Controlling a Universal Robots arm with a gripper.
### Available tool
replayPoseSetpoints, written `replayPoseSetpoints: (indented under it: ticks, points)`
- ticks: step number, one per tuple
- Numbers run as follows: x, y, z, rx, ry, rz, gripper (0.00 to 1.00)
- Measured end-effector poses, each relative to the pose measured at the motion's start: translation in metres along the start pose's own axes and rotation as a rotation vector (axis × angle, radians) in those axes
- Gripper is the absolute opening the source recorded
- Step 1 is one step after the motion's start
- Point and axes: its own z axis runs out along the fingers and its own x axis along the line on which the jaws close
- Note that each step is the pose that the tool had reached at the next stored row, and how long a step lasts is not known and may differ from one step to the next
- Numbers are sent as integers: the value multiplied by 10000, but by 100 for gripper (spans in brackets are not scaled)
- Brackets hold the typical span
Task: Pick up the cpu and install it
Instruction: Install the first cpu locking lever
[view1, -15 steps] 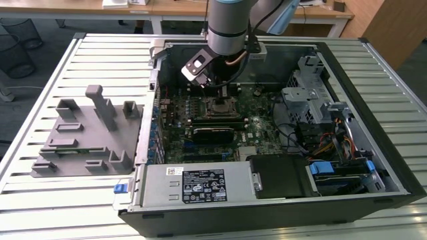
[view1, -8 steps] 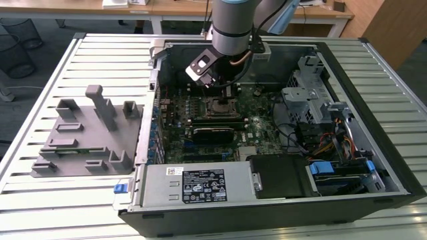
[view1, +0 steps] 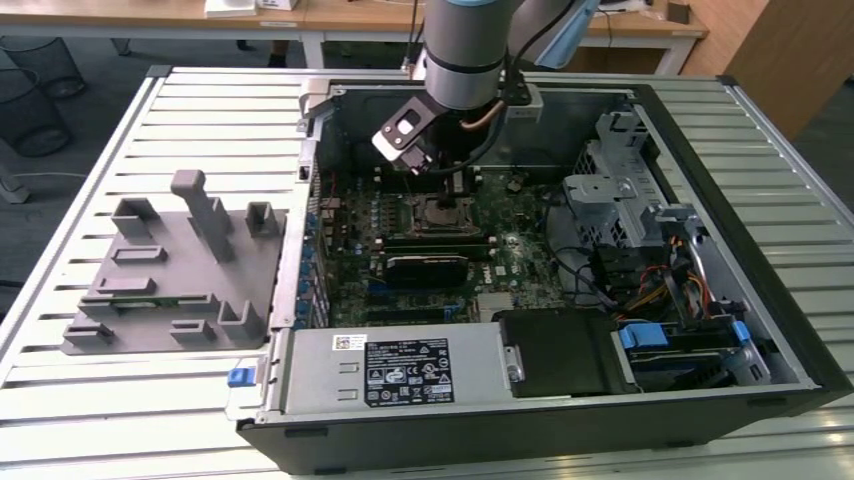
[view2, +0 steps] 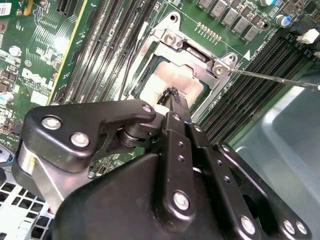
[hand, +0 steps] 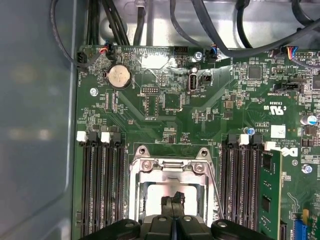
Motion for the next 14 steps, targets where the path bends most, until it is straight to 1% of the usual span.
replayPoseSetpoints:
  ticks: [14]
  points:
    - [1, 0, -56, 0, 0, 0, 11]
